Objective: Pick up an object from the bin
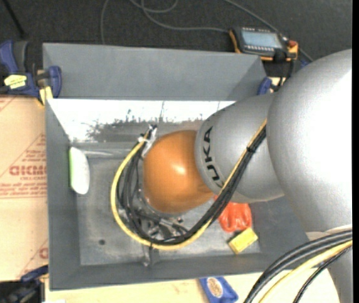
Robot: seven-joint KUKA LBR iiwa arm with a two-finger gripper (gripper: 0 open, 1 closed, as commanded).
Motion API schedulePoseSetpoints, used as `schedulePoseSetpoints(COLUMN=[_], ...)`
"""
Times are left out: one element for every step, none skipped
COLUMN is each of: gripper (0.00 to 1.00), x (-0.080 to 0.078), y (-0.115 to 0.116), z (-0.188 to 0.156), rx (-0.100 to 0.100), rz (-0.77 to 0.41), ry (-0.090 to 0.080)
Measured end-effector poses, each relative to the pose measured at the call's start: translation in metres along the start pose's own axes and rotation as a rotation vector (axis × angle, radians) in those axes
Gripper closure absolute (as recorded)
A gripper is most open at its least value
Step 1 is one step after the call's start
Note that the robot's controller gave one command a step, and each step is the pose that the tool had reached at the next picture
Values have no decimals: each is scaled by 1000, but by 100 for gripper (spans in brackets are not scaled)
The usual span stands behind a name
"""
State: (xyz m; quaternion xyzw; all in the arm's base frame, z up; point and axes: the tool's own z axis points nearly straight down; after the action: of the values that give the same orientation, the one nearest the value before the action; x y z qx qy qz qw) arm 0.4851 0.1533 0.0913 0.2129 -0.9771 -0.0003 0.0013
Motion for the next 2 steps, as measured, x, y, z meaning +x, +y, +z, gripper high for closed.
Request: schedulePoseSetpoints(gripper=[0, 0], x=[0, -57], y=[-1, 4], z=[-52, -71], rx=[0, 3], rz=[1, -123], ry=[3, -10])
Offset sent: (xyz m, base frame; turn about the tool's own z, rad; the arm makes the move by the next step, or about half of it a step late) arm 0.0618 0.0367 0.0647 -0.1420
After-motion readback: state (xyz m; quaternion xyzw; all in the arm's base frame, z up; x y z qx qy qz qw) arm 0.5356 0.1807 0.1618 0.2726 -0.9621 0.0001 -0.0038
